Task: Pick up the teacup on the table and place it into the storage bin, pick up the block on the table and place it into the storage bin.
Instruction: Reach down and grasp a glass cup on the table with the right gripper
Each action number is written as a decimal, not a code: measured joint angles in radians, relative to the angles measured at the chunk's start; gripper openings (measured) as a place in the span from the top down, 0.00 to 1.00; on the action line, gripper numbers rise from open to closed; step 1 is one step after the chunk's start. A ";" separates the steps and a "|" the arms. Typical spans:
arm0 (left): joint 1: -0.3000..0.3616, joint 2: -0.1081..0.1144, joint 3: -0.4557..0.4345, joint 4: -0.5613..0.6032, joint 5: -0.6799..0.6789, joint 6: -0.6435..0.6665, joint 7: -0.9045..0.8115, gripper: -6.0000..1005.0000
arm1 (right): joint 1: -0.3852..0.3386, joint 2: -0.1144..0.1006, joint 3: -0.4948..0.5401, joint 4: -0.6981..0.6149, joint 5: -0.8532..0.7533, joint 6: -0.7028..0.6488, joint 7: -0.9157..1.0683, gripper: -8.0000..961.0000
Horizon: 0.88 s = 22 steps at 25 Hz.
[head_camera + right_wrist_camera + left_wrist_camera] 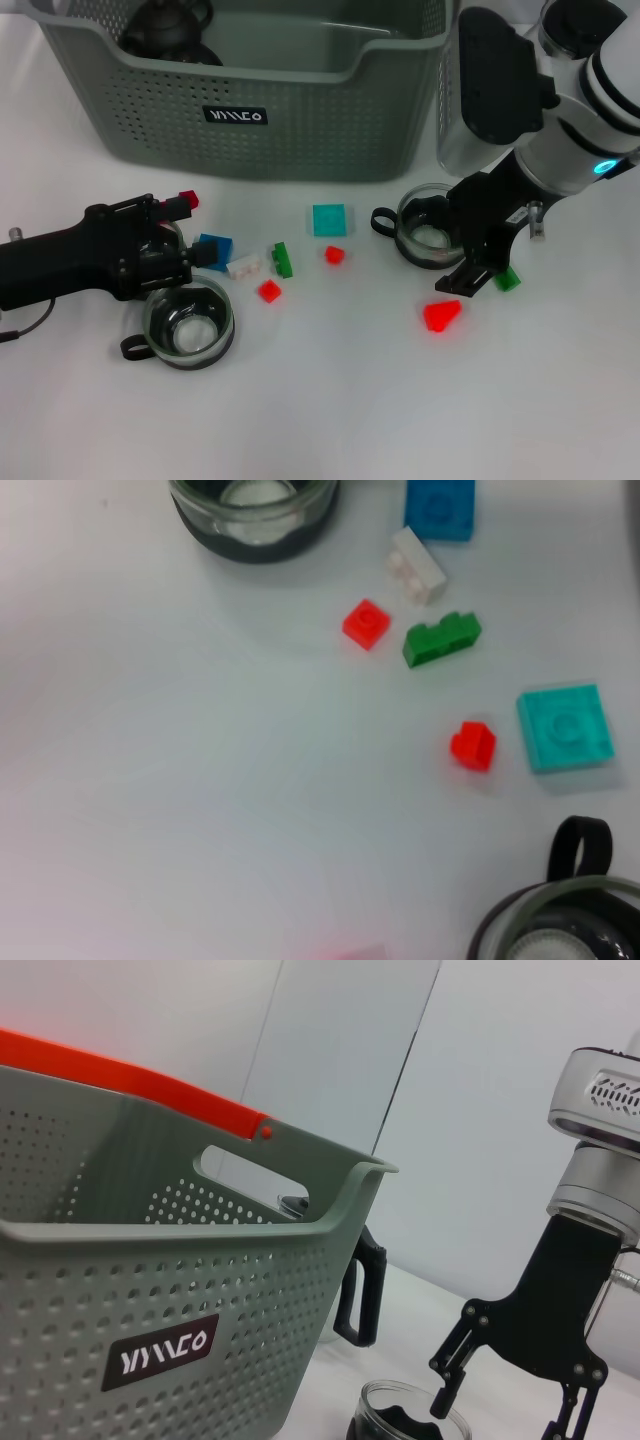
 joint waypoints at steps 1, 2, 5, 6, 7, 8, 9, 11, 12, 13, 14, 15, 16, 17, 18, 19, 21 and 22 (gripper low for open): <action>0.001 0.000 0.000 0.000 0.000 -0.001 0.000 0.22 | -0.001 0.000 -0.008 0.003 -0.001 0.008 0.002 0.14; 0.002 0.000 0.000 0.000 0.001 -0.002 0.000 0.22 | -0.004 0.000 -0.017 0.006 -0.001 0.013 0.005 0.14; 0.003 0.000 0.000 0.000 0.001 -0.002 0.000 0.22 | -0.007 0.001 -0.056 0.016 -0.001 0.042 0.024 0.14; 0.002 0.000 0.000 0.000 0.001 -0.003 0.000 0.22 | -0.009 0.001 -0.066 0.019 -0.001 0.051 0.029 0.14; 0.002 0.000 0.000 0.000 0.001 -0.003 0.000 0.22 | -0.009 0.001 -0.075 0.020 -0.001 0.058 0.034 0.14; 0.002 0.000 0.001 0.000 0.001 -0.003 0.000 0.22 | -0.009 0.001 -0.081 0.023 -0.001 0.063 0.037 0.14; 0.001 0.000 0.001 0.000 0.001 -0.003 0.000 0.22 | -0.008 0.001 -0.086 0.029 -0.001 0.064 0.038 0.14; 0.001 0.000 0.001 0.000 0.001 -0.003 0.000 0.22 | -0.002 0.002 -0.095 0.046 0.000 0.056 0.040 0.14; 0.001 0.000 0.001 0.000 0.001 -0.003 0.000 0.22 | 0.001 0.003 -0.099 0.054 0.000 0.048 0.041 0.14; 0.001 0.000 0.001 0.000 0.001 -0.003 0.000 0.22 | 0.003 0.003 -0.101 0.059 0.002 0.042 0.043 0.14; 0.002 0.000 0.001 0.000 0.001 -0.003 0.000 0.22 | 0.005 0.004 -0.102 0.062 0.004 0.032 0.046 0.14; 0.002 0.000 0.000 0.000 0.001 -0.003 0.000 0.22 | 0.007 0.004 -0.101 0.063 0.005 0.025 0.050 0.14; 0.002 0.000 0.000 0.000 0.001 -0.003 0.000 0.22 | 0.008 0.004 -0.099 0.063 0.007 0.016 0.053 0.14; 0.002 0.000 0.001 0.000 0.001 -0.002 -0.001 0.22 | 0.009 0.004 -0.097 0.063 0.009 0.006 0.055 0.14; 0.002 0.000 0.001 0.000 0.001 -0.002 -0.001 0.22 | 0.010 0.004 -0.095 0.062 0.010 -0.002 0.056 0.14; 0.001 0.000 0.002 0.000 0.001 -0.001 -0.001 0.22 | 0.010 0.004 -0.094 0.060 0.011 -0.005 0.056 0.14; -0.001 0.000 0.003 0.000 0.001 -0.001 -0.001 0.22 | 0.010 0.004 -0.093 0.059 0.011 0.003 0.061 0.14; -0.002 0.000 0.004 0.000 0.001 -0.001 -0.001 0.22 | 0.010 0.004 -0.094 0.059 0.010 0.015 0.064 0.14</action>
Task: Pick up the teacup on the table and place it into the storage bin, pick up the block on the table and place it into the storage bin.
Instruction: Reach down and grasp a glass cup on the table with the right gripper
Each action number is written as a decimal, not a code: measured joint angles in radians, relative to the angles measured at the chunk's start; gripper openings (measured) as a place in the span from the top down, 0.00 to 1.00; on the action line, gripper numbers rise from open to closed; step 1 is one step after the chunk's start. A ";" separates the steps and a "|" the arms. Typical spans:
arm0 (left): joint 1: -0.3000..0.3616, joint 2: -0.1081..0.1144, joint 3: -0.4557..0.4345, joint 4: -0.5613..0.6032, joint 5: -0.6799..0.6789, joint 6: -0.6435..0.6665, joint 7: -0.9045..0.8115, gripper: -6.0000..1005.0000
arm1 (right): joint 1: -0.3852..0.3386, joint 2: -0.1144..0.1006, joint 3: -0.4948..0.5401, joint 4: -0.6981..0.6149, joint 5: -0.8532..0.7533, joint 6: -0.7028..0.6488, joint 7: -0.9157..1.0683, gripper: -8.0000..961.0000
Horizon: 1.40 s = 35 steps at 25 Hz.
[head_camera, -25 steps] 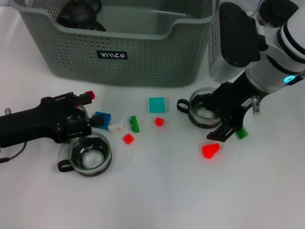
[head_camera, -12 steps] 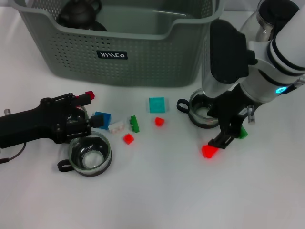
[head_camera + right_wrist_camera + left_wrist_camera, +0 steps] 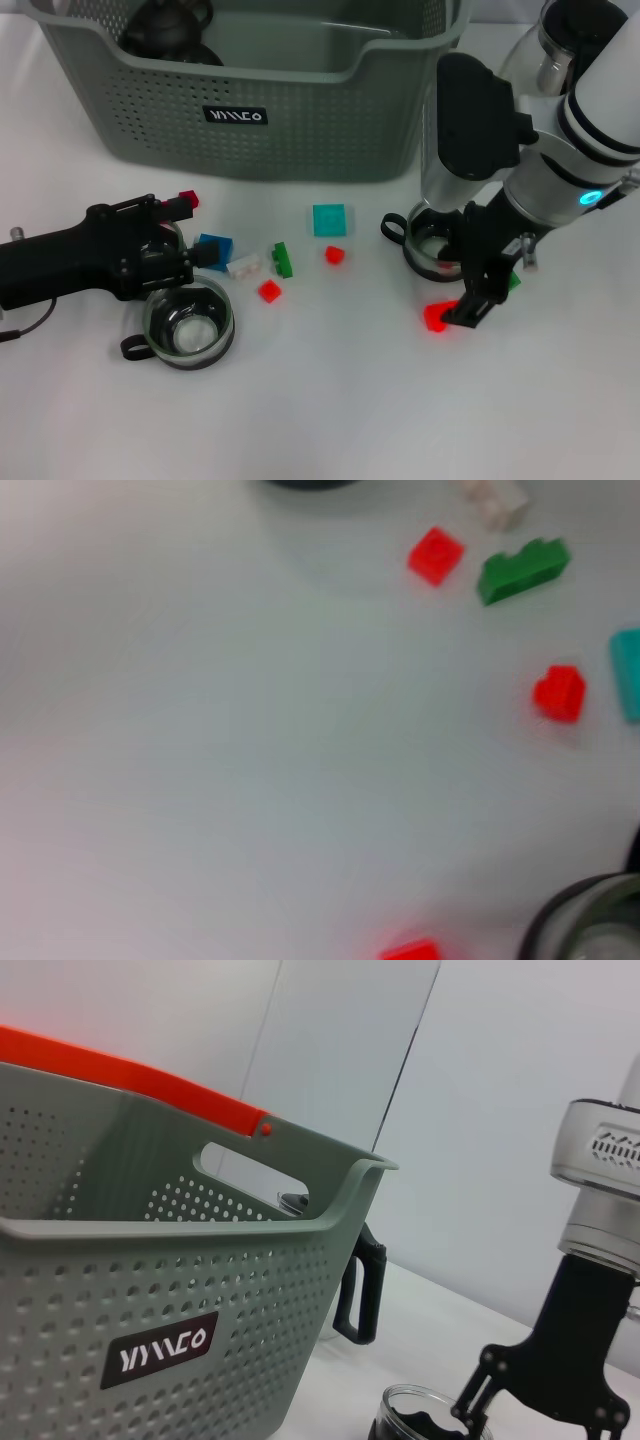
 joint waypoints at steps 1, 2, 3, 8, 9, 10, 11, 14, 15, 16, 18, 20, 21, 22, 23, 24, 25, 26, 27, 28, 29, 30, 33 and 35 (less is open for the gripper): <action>0.000 0.000 0.000 0.000 0.000 0.000 0.000 0.22 | 0.000 0.000 -0.002 0.001 -0.001 0.012 0.003 0.14; 0.000 0.000 0.000 0.000 0.000 0.000 0.000 0.22 | 0.000 0.000 -0.005 0.004 -0.004 0.023 0.004 0.14; 0.000 0.000 0.000 0.000 0.000 0.000 0.000 0.22 | 0.000 0.000 -0.008 0.006 -0.006 0.032 0.004 0.14; 0.002 -0.001 -0.002 0.000 0.000 0.000 0.000 0.22 | -0.003 0.000 -0.021 0.009 -0.009 0.065 0.011 0.14; 0.002 -0.001 -0.003 0.000 0.000 0.000 0.000 0.22 | -0.003 0.000 -0.021 0.009 -0.009 0.067 0.013 0.14; 0.002 -0.001 -0.003 0.000 0.000 0.000 0.000 0.22 | -0.003 0.000 -0.025 0.010 -0.010 0.066 0.013 0.14; 0.002 -0.001 -0.003 0.000 0.000 -0.001 0.000 0.22 | -0.003 0.000 -0.028 0.010 -0.010 0.065 0.013 0.14; 0.002 -0.001 -0.004 0.000 0.000 -0.001 0.000 0.22 | -0.003 -0.001 -0.035 0.012 -0.011 0.064 0.014 0.17; 0.002 -0.001 -0.004 0.000 0.000 -0.001 0.000 0.22 | -0.003 -0.001 -0.035 0.012 -0.011 0.065 0.015 0.19; 0.002 -0.001 -0.004 0.000 0.000 -0.001 0.000 0.22 | -0.003 -0.001 -0.035 0.013 -0.012 0.065 0.016 0.21; 0.002 -0.001 -0.004 0.000 0.000 -0.001 0.000 0.22 | -0.003 -0.002 -0.036 0.018 -0.013 0.064 0.019 0.25; 0.002 -0.001 -0.004 0.000 0.000 -0.001 0.001 0.22 | -0.001 -0.003 -0.036 0.024 -0.014 0.066 0.023 0.32; 0.002 -0.001 -0.004 0.000 0.000 -0.001 0.001 0.22 | -0.001 -0.003 -0.036 0.024 -0.014 0.066 0.026 0.35; 0.002 -0.001 -0.004 0.000 0.000 -0.001 0.001 0.22 | -0.001 -0.003 -0.036 0.024 -0.014 0.066 0.027 0.38; 0.002 -0.001 -0.004 0.000 0.000 -0.001 0.001 0.22 | -0.001 -0.003 -0.036 0.025 -0.014 0.066 0.027 0.42; 0.002 -0.001 -0.004 0.000 0.000 -0.001 0.001 0.22 | 0.000 -0.003 -0.036 0.025 -0.014 0.066 0.027 0.45; 0.002 -0.001 -0.004 0.000 0.000 -0.001 0.001 0.22 | 0.000 -0.003 -0.035 0.025 -0.015 0.066 0.027 0.50; 0.002 -0.001 -0.004 0.000 0.000 -0.001 0.002 0.22 | 0.000 -0.003 -0.035 0.025 -0.016 0.066 0.027 0.55; 0.002 -0.001 -0.004 0.000 0.000 -0.001 0.002 0.22 | -0.001 -0.004 -0.032 0.023 -0.017 0.066 0.027 0.60; 0.002 -0.001 -0.003 0.000 0.000 -0.001 0.002 0.22 | -0.002 -0.004 -0.029 0.021 -0.017 0.065 0.026 0.65; 0.002 -0.001 -0.003 0.000 0.000 -0.001 0.002 0.22 | -0.004 -0.005 -0.026 0.018 -0.017 0.064 0.026 0.71; 0.002 -0.001 -0.003 0.000 0.000 -0.001 0.002 0.22 | -0.005 -0.005 -0.023 0.016 -0.017 0.063 0.025 0.73; 0.002 -0.001 -0.003 0.000 0.000 -0.001 0.002 0.22 | -0.007 -0.006 -0.010 0.013 -0.017 0.053 0.021 0.81; 0.002 -0.001 -0.004 0.000 0.000 -0.001 0.002 0.22 | -0.013 -0.006 0.010 -0.003 -0.013 0.031 0.012 0.87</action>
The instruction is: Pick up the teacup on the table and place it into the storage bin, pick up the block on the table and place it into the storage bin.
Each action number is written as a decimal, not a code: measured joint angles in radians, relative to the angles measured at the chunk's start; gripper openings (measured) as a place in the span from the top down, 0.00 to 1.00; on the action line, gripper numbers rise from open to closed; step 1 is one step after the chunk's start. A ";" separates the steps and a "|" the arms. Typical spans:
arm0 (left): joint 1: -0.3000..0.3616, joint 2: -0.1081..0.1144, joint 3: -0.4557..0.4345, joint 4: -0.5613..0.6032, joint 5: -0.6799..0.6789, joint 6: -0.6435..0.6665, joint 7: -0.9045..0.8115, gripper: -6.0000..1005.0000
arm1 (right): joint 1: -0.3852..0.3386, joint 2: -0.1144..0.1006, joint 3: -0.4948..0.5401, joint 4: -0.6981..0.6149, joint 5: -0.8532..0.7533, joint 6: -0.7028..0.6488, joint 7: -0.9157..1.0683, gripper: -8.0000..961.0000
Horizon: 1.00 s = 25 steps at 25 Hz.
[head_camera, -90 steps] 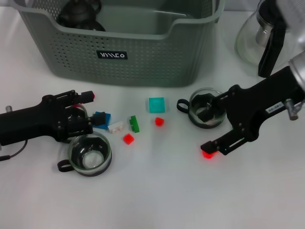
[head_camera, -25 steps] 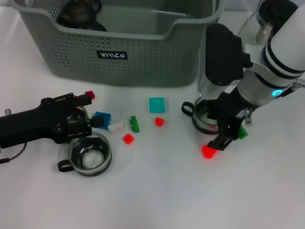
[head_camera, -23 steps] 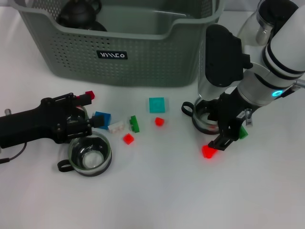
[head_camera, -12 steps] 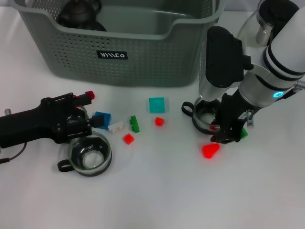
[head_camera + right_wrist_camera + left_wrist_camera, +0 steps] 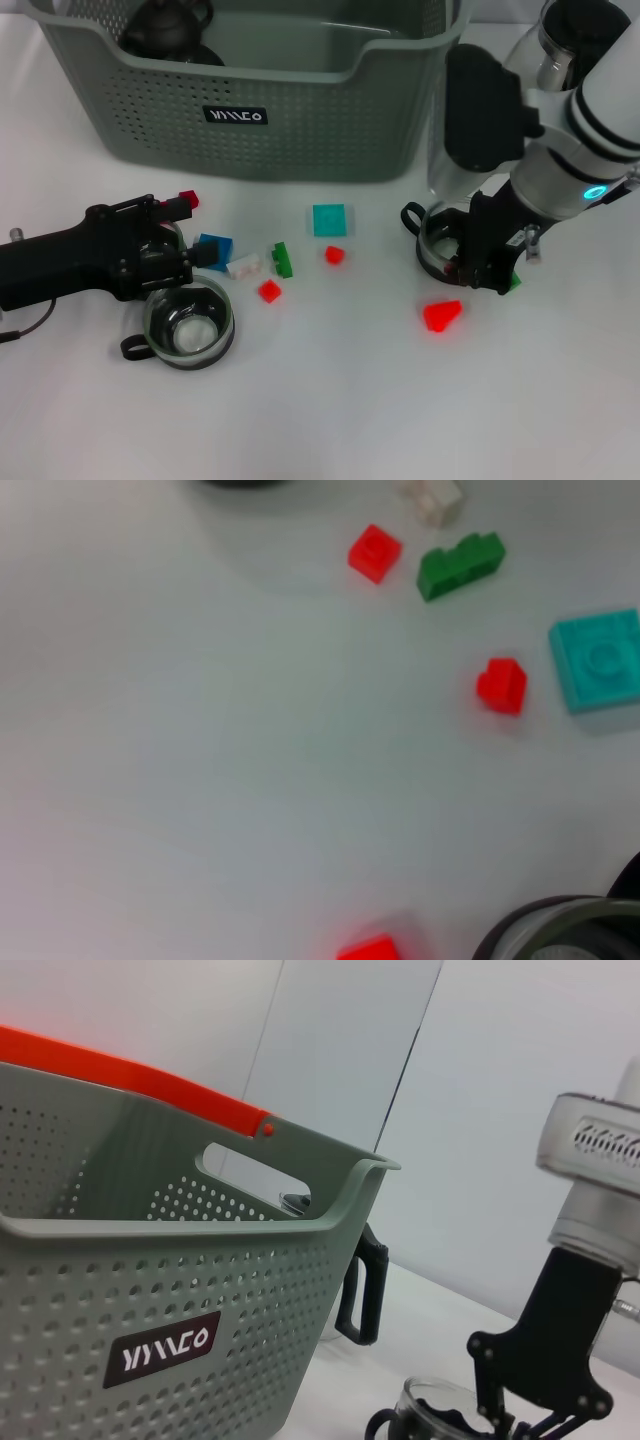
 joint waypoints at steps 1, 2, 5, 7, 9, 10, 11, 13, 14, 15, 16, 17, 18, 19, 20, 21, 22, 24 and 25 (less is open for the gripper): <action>0.000 0.000 0.000 0.000 0.000 0.000 0.000 0.22 | -0.005 0.000 0.013 -0.013 0.004 -0.013 -0.009 0.89; 0.000 0.000 0.000 0.000 0.000 0.000 -0.001 0.22 | -0.016 0.000 0.037 -0.038 0.009 -0.035 -0.024 0.92; 0.000 0.000 0.000 0.000 0.000 0.000 -0.002 0.22 | -0.063 0.001 0.135 -0.141 0.054 -0.123 -0.088 0.93; 0.001 0.000 0.000 0.000 0.000 0.000 -0.002 0.22 | -0.090 -0.001 0.214 -0.203 0.112 -0.189 -0.138 0.93; 0.001 0.000 0.000 0.000 0.000 0.000 -0.002 0.22 | -0.113 -0.002 0.320 -0.249 0.195 -0.266 -0.205 0.93; 0.002 0.000 0.000 0.000 0.000 0.000 -0.002 0.22 | -0.120 -0.002 0.371 -0.259 0.234 -0.301 -0.237 0.93; 0.001 0.000 0.000 0.000 -0.001 0.000 -0.001 0.22 | -0.126 -0.002 0.421 -0.265 0.272 -0.332 -0.268 0.93; 0.002 0.000 0.000 0.000 -0.004 0.000 -0.001 0.22 | -0.135 -0.003 0.529 -0.264 0.364 -0.398 -0.331 0.93; 0.002 0.000 -0.001 0.000 -0.006 0.000 -0.001 0.22 | -0.139 -0.003 0.574 -0.262 0.408 -0.429 -0.357 0.93; 0.002 0.000 -0.001 0.000 -0.007 -0.001 -0.001 0.22 | -0.143 -0.004 0.609 -0.259 0.456 -0.454 -0.379 0.93; 0.001 0.000 -0.001 0.000 -0.008 -0.002 -0.001 0.22 | -0.149 -0.004 0.638 -0.254 0.516 -0.477 -0.398 0.93; 0.001 0.000 -0.002 0.000 -0.008 -0.002 -0.001 0.22 | -0.156 -0.004 0.666 -0.248 0.580 -0.492 -0.413 0.93; -0.001 0.000 -0.002 0.000 -0.009 -0.002 -0.002 0.22 | -0.163 -0.003 0.682 -0.239 0.648 -0.494 -0.419 0.93; -0.003 0.000 -0.002 0.000 -0.009 -0.002 -0.002 0.22 | -0.169 -0.003 0.695 -0.226 0.717 -0.486 -0.419 0.93; -0.004 0.000 -0.002 0.000 -0.009 -0.002 -0.003 0.22 | -0.173 -0.002 0.703 -0.214 0.778 -0.470 -0.413 0.93; -0.006 0.000 -0.002 0.000 -0.009 -0.003 -0.004 0.22 | -0.175 0.001 0.708 -0.186 0.888 -0.397 -0.380 0.93; -0.007 0.000 -0.002 0.000 -0.009 -0.003 -0.005 0.22 | -0.175 0.001 0.708 -0.186 0.888 -0.397 -0.380 0.93; -0.009 0.000 -0.002 0.000 -0.009 -0.003 -0.006 0.22 | -0.169 0.001 0.695 -0.179 0.930 -0.286 -0.324 0.93; -0.009 0.000 -0.002 0.000 -0.009 -0.003 -0.006 0.22 | -0.162 0.001 0.684 -0.180 0.937 -0.226 -0.291 0.93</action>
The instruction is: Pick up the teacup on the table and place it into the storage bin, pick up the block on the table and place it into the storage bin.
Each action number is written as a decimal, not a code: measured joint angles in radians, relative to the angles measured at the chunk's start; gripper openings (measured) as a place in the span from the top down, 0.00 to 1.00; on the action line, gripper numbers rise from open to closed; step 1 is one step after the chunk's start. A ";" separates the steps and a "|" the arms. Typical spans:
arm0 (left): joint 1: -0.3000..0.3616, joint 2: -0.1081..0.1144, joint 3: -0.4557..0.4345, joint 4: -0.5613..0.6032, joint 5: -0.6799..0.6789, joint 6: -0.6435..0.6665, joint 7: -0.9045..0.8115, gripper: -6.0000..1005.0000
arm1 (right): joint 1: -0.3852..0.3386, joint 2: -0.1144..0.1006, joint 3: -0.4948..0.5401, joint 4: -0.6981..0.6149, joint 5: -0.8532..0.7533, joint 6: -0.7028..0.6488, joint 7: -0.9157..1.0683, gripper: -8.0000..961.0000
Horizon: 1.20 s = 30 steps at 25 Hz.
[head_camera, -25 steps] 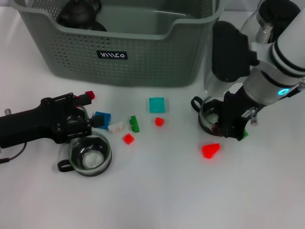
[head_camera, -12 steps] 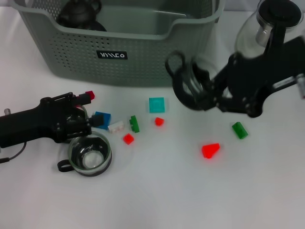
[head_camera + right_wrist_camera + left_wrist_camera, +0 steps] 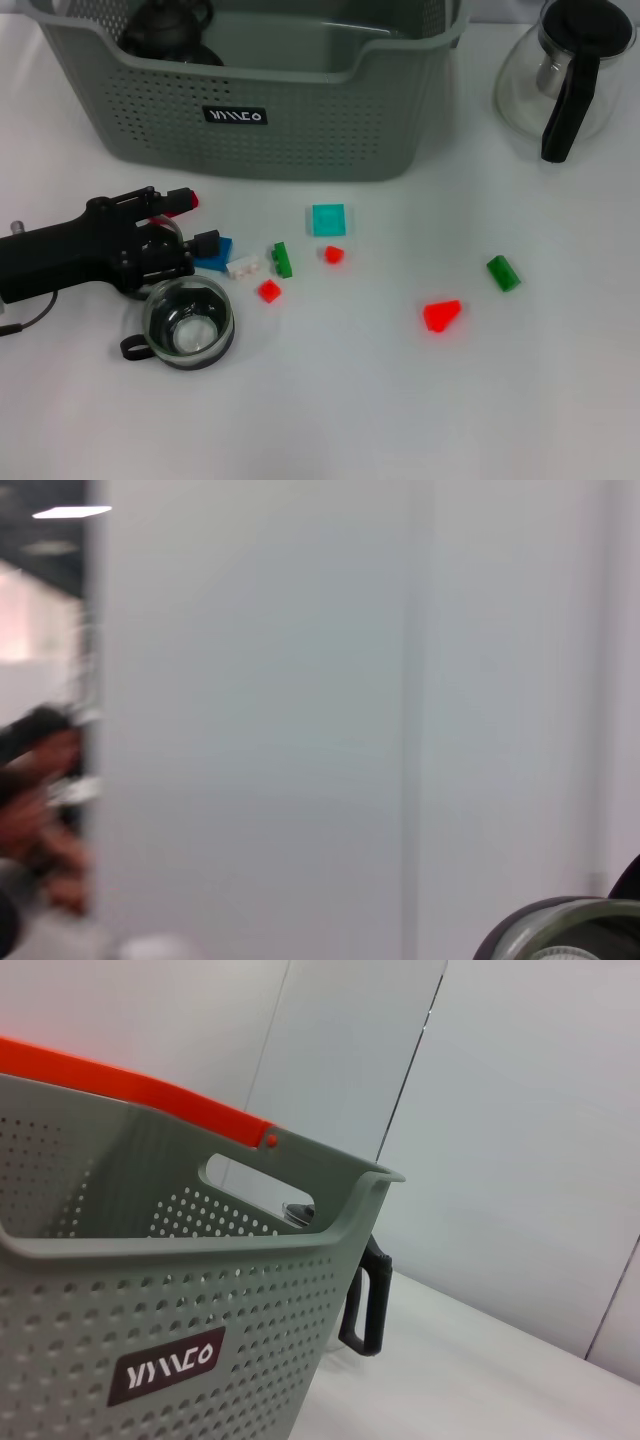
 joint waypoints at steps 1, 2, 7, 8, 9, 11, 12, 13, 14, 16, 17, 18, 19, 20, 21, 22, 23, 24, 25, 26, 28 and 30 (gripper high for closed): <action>0.001 0.000 0.000 0.000 0.000 0.000 0.000 0.22 | 0.012 -0.001 -0.019 -0.003 -0.004 0.069 0.036 0.93; 0.003 0.000 0.000 0.000 0.000 -0.001 0.000 0.22 | 0.026 -0.005 -0.039 -0.008 -0.017 0.138 0.076 0.93; 0.008 -0.001 -0.009 -0.001 0.000 0.000 -0.001 0.22 | 0.162 -0.017 -0.151 -0.039 -0.276 0.417 0.311 0.93; 0.008 -0.002 -0.011 -0.001 0.000 0.000 -0.001 0.22 | 0.202 -0.017 -0.174 -0.034 -0.362 0.462 0.361 0.93; 0.008 -0.003 -0.012 -0.001 0.000 0.000 -0.001 0.22 | 0.244 -0.012 -0.194 -0.015 -0.449 0.507 0.399 0.93; 0.007 -0.005 -0.012 -0.002 0.000 0.001 -0.001 0.22 | 0.322 -0.003 -0.240 0.044 -0.591 0.580 0.447 0.93; 0.004 -0.007 -0.012 -0.002 0.001 0.001 -0.002 0.22 | 0.367 -0.001 -0.266 0.100 -0.644 0.624 0.462 0.93; 0.001 -0.007 -0.012 -0.002 0.001 0.001 -0.002 0.22 | 0.410 0.000 -0.292 0.159 -0.682 0.662 0.472 0.93; -0.001 -0.007 -0.012 -0.002 0.002 0.000 -0.002 0.22 | 0.457 0.000 -0.317 0.234 -0.711 0.715 0.478 0.93; -0.003 -0.008 -0.012 -0.002 0.002 0.000 -0.003 0.22 | 0.527 0.001 -0.348 0.372 -0.733 0.806 0.482 0.93; -0.003 -0.008 -0.012 -0.002 0.002 0.000 -0.003 0.22 | 0.556 0.002 -0.361 0.439 -0.736 0.853 0.483 0.93; -0.003 -0.008 -0.012 -0.002 0.002 0.000 -0.003 0.22 | 0.584 0.003 -0.374 0.505 -0.739 0.902 0.484 0.93; -0.003 -0.008 -0.012 -0.002 0.002 -0.003 -0.003 0.22 | 0.608 0.004 -0.386 0.561 -0.739 0.945 0.485 0.93; -0.003 -0.008 -0.012 -0.002 0.002 -0.008 -0.003 0.22 | 0.629 0.006 -0.399 0.614 -0.739 0.988 0.485 0.93; -0.003 -0.008 -0.012 -0.002 0.002 -0.013 -0.003 0.22 | 0.647 0.009 -0.412 0.657 -0.738 1.022 0.485 0.93; -0.003 -0.008 -0.012 -0.005 0.002 -0.020 -0.003 0.22 | 0.657 0.011 -0.428 0.689 -0.736 1.049 0.485 0.93; -0.003 -0.009 -0.010 -0.010 0.002 -0.027 -0.003 0.22 | 0.660 0.012 -0.440 0.702 -0.734 1.062 0.486 0.93; -0.004 -0.009 -0.009 -0.014 0.003 -0.031 -0.003 0.22 | 0.663 0.013 -0.451 0.713 -0.732 1.072 0.487 0.93; -0.006 -0.009 -0.007 -0.020 0.003 -0.038 -0.002 0.22 | 0.663 0.014 -0.459 0.721 -0.731 1.077 0.488 0.93; -0.008 -0.009 -0.006 -0.022 0.004 -0.040 -0.002 0.22 | 0.663 0.014 -0.465 0.730 -0.731 1.077 0.488 0.93; -0.011 -0.009 -0.005 -0.025 0.007 -0.045 -0.002 0.22 | 0.661 0.014 -0.477 0.743 -0.730 1.073 0.488 0.93; -0.012 -0.010 -0.004 -0.026 0.008 -0.045 -0.002 0.22 | 0.656 0.014 -0.490 0.757 -0.730 1.069 0.489 0.93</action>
